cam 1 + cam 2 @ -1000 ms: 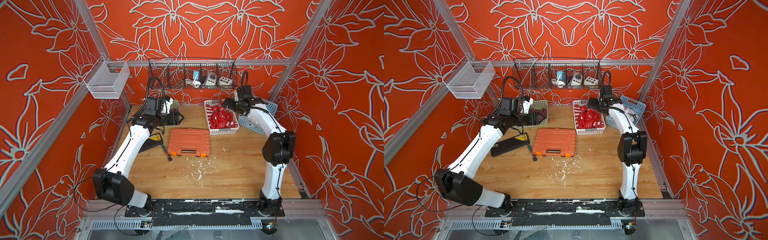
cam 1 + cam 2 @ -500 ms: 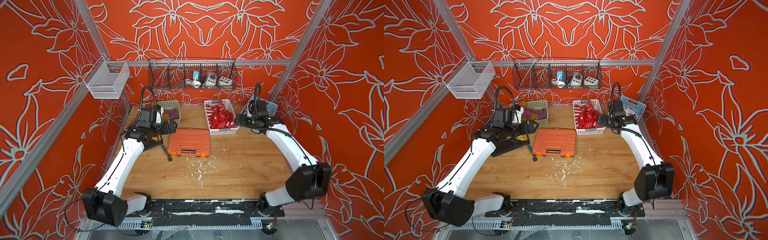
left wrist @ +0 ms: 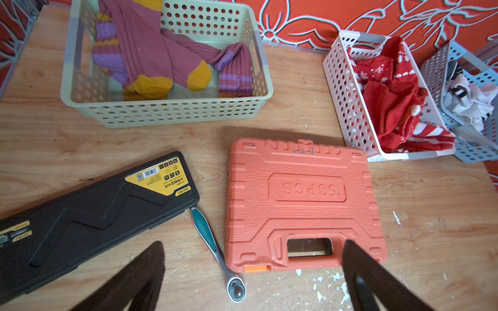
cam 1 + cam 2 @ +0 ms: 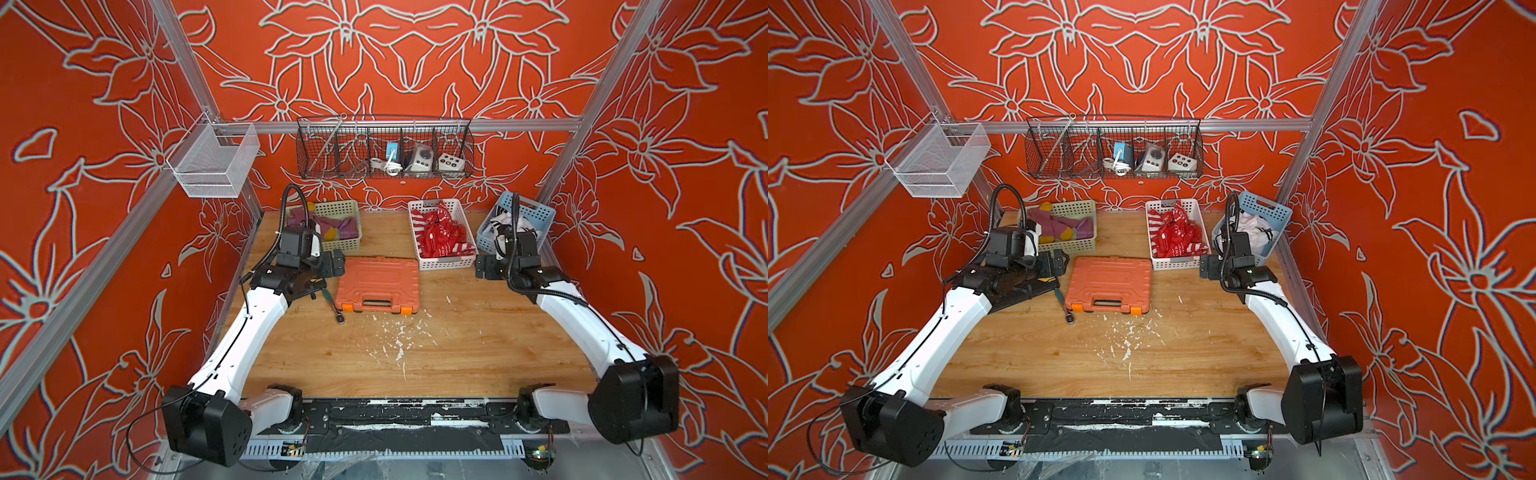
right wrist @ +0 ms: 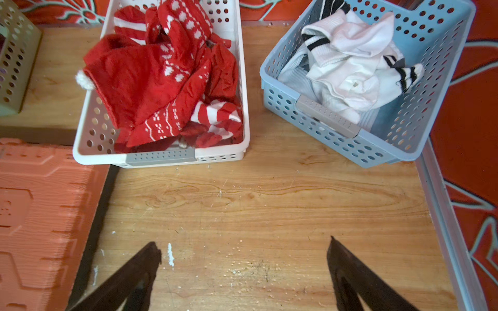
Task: Sort the socks into the basket by color
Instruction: Place the sock in the bin, then reset both arms
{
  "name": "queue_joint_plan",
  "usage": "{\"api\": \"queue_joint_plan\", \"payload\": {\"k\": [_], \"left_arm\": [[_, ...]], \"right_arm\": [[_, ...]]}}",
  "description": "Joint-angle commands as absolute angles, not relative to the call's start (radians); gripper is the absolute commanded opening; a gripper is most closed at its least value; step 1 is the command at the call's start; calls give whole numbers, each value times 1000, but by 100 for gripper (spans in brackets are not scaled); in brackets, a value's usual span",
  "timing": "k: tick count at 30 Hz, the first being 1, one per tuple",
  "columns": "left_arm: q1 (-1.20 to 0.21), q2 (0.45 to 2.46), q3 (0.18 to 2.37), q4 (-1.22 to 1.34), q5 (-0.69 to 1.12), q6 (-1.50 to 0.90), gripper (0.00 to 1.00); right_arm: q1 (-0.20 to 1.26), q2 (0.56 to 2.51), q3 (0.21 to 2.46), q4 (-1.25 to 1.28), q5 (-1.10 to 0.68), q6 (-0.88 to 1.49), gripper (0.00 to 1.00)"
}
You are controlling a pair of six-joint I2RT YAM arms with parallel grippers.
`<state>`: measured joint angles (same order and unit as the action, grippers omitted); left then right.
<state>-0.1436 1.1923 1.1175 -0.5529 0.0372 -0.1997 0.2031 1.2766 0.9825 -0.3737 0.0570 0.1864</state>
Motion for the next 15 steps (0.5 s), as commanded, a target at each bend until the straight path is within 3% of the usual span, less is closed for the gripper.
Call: {"api": "queue_joint_plan", "payload": {"k": [1,9,15], "left_arm": [[-138,1191,1086,-530,-4,-161,100],[-138,1178,1002,-422,-101,-142,100],[-117,1185,935,-337,-113,-139,100]], "right_arm": [[197,1241,941,-312,141,146,98],[157,1227,807,-157,243,176,98],[-10,1232,752,-99,163,257,98]]}}
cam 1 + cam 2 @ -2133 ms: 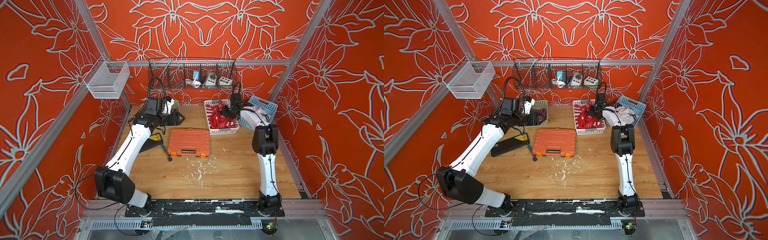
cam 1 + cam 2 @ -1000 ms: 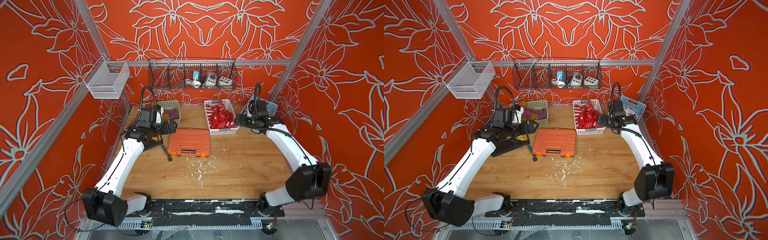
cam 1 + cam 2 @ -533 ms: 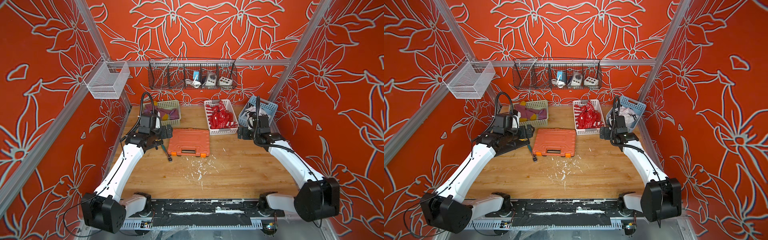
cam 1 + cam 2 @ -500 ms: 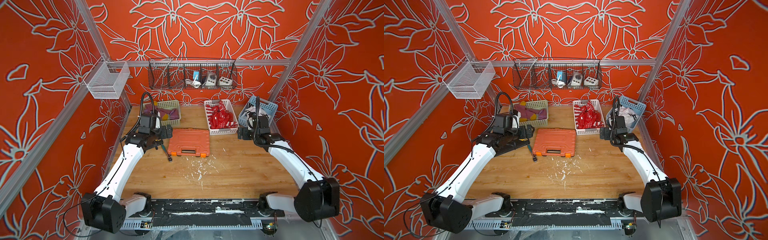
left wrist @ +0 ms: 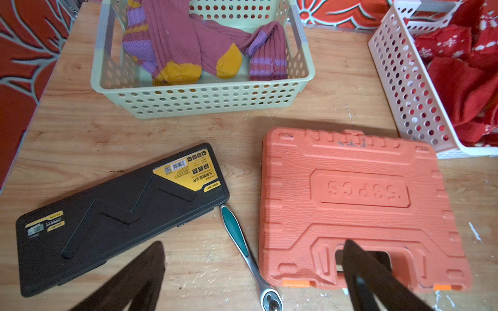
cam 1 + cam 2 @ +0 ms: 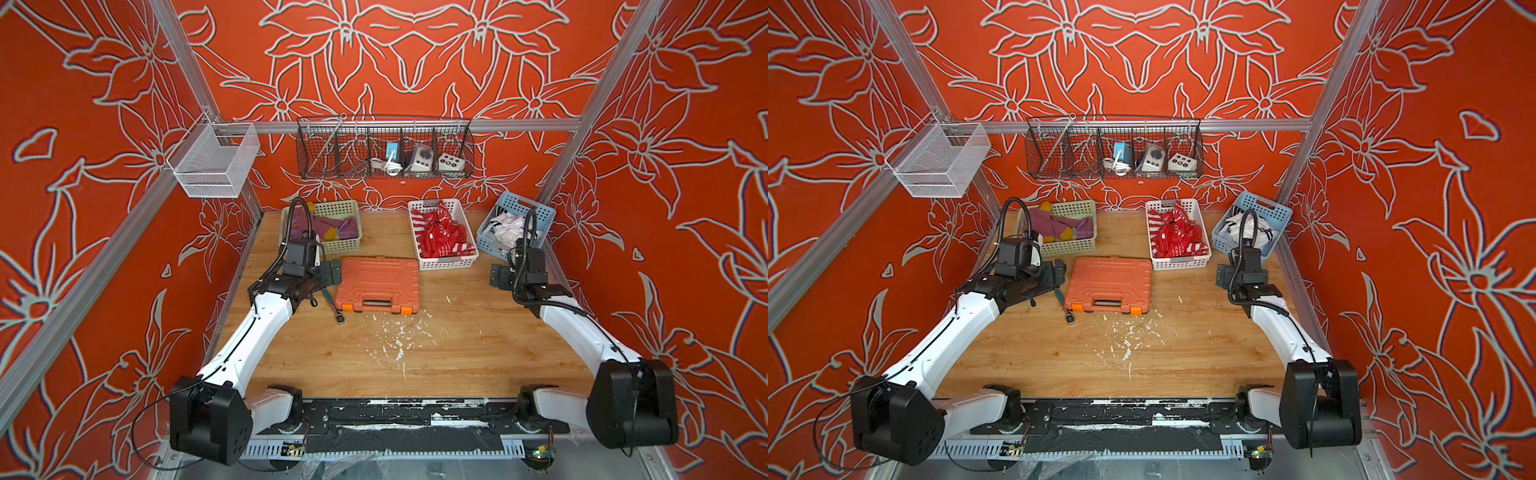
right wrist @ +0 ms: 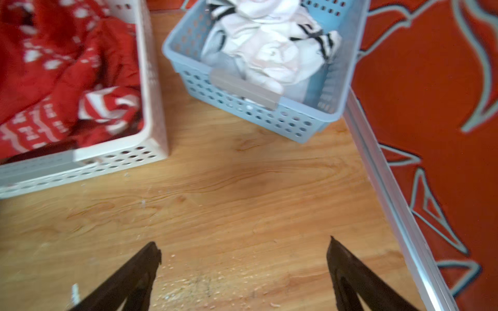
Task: Sort the socks into the basket by color
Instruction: Reset both arms
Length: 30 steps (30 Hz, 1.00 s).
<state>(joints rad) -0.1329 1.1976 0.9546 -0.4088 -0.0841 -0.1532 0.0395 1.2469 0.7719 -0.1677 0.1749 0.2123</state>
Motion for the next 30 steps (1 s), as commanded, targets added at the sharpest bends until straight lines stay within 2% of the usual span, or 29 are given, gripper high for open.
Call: {"api": "queue_joint_plan", "payload": {"k": [1,9,14,16,24,30], "left_arm": [[-110,1180,916,-313,-106,-143,100],[-58,1172,808,-210,-89,-177,100],[-16,1173,735,-120,-101,-187,100],[-7,1179,715,-84,-114,-181,100],[56,1223,653,51,-88,-147,100],[59,1255,500,345,-97,-88,100]], "right_arm": [[-26,1232,744,-87,158,254,98],[-55,1288,664,52,196,206,98],[-61,1353,533,322,179,188,98],[-61,1374,525,353,177,186,98],[-60,1331,398,581,119,116,98],[-49,1297,324,686,139,108,98]]}}
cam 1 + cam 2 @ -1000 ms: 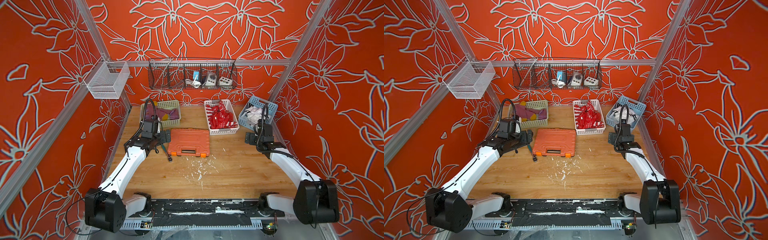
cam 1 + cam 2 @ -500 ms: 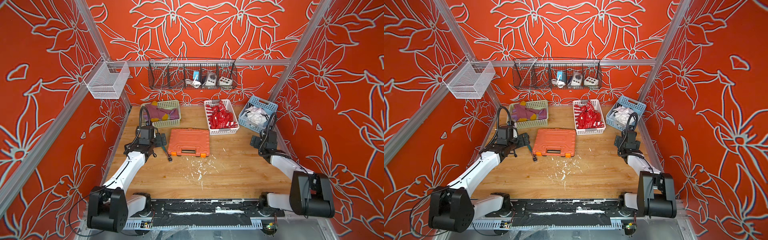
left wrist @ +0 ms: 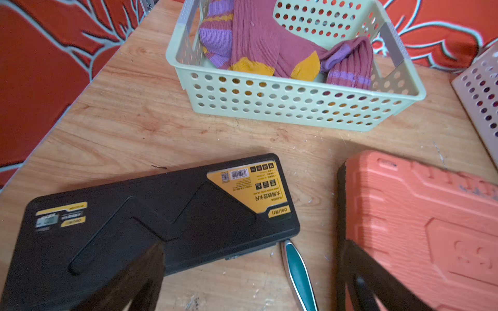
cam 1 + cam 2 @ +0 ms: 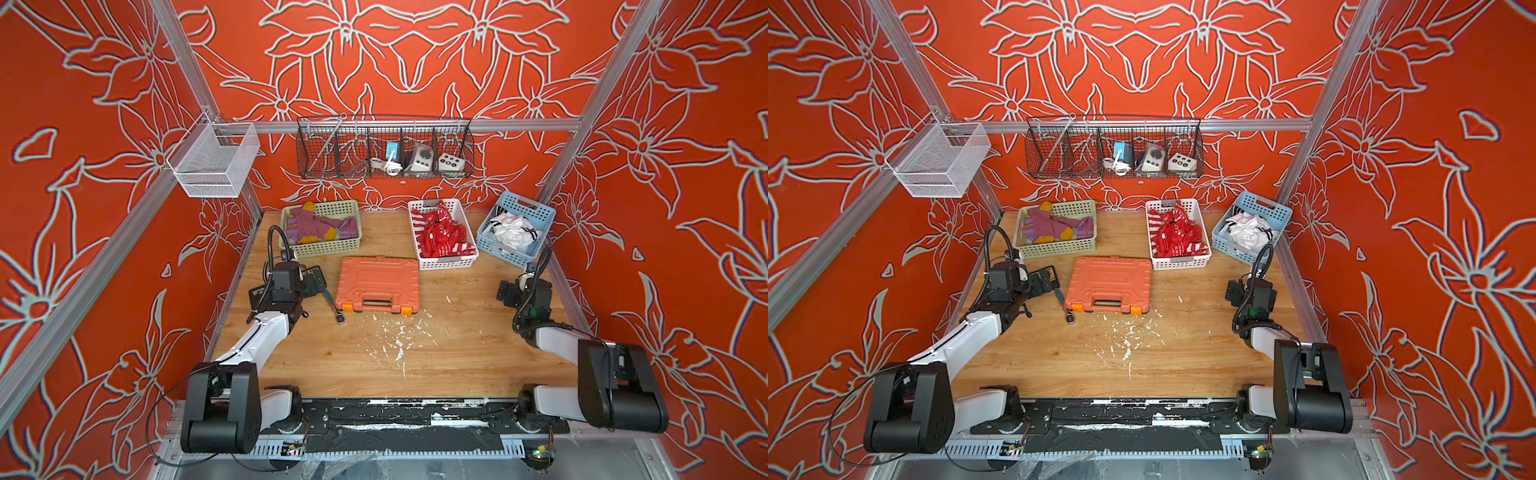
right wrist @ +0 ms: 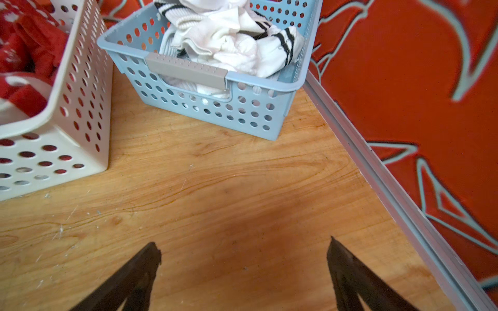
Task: Sort the socks into the basket by color
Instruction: Reset both arms
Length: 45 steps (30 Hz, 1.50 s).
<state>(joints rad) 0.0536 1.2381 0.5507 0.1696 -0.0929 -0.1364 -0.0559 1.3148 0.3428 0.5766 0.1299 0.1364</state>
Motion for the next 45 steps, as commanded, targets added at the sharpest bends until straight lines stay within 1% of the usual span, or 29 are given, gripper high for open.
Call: {"api": "queue_joint_plan", "payload": {"k": [1,6,10,12,13,14,15,16,17,18,19,21,24,26,30,45], "left_arm": [[60,1260,480,387,-101,-79,100],[72,1286,403,525,-79,-81,100],[77,1315,318,690,-81,-88,100],[75,1328,311,709,-25,-65,100],[74,1345,298,747,-21,-63,100],[74,1355,287,773,-30,-67,100],[74,1365,282,786,-35,-70,100],[75,1385,282,802,-29,-68,100],[74,1409,282,834,-1,-56,100],[74,1416,288,828,16,-45,100],[73,1407,300,790,21,-41,100],[72,1411,295,808,24,-41,100],[73,1406,296,796,22,-40,100],[71,1403,296,794,21,-38,100],[70,1405,301,787,22,-35,100],[59,1409,315,769,45,-12,100]], "right_arm": [[-46,1298,324,687,146,108,98],[-34,1300,320,696,162,101,98],[-14,1325,316,727,138,67,98],[-3,1382,306,790,102,43,98],[3,1432,283,898,83,27,98],[15,1435,289,911,101,21,98],[17,1402,307,819,108,22,98],[16,1408,301,824,106,20,98],[18,1435,289,901,105,20,98],[17,1426,294,888,105,18,98],[17,1403,308,810,108,21,98],[17,1428,295,881,107,19,98],[18,1405,307,819,108,19,98],[18,1420,296,865,106,18,98],[18,1411,302,836,101,14,98],[18,1414,301,845,100,15,98]]}}
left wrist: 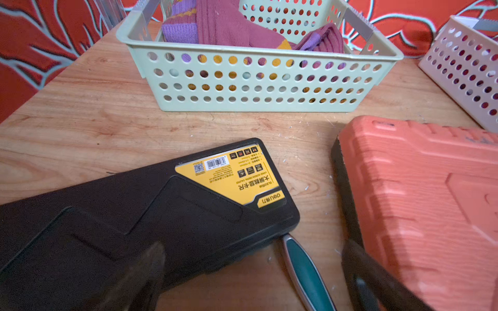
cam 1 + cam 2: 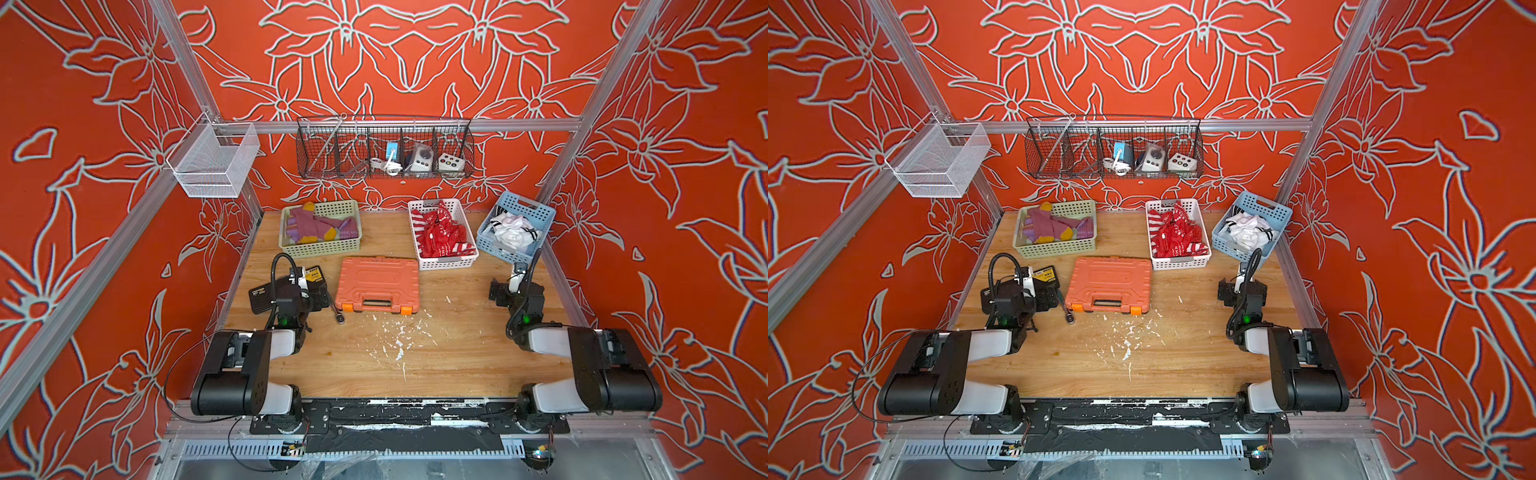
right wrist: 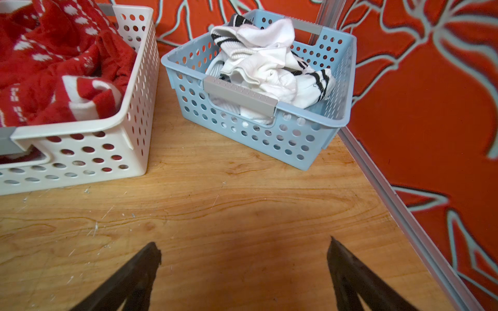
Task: Sort the socks into the basket by color
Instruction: Reset both arms
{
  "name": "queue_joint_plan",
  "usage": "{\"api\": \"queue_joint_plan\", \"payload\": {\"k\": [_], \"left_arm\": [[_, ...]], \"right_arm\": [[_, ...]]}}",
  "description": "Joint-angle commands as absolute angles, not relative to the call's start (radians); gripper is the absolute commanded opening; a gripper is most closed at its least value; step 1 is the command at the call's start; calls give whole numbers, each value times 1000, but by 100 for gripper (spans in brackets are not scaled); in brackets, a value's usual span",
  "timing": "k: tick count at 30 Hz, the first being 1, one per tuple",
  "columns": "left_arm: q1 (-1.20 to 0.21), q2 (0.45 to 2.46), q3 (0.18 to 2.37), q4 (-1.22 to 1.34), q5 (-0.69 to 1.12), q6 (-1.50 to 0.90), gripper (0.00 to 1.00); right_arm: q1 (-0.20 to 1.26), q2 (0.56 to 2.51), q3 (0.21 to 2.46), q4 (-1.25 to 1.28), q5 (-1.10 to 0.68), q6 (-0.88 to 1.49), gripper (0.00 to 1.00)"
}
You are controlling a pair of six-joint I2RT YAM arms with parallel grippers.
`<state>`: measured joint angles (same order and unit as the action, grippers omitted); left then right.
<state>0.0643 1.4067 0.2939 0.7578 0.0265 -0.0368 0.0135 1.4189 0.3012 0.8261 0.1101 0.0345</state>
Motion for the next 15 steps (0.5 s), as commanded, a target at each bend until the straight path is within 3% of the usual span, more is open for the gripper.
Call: {"api": "queue_joint_plan", "payload": {"k": [1,15], "left_arm": [[59,1408,315,768,46,-12,100],[7,1415,319,767,-35,11,100]], "right_arm": [[18,1414,301,845,100,14,98],[18,1417,305,844,91,10,98]]}}
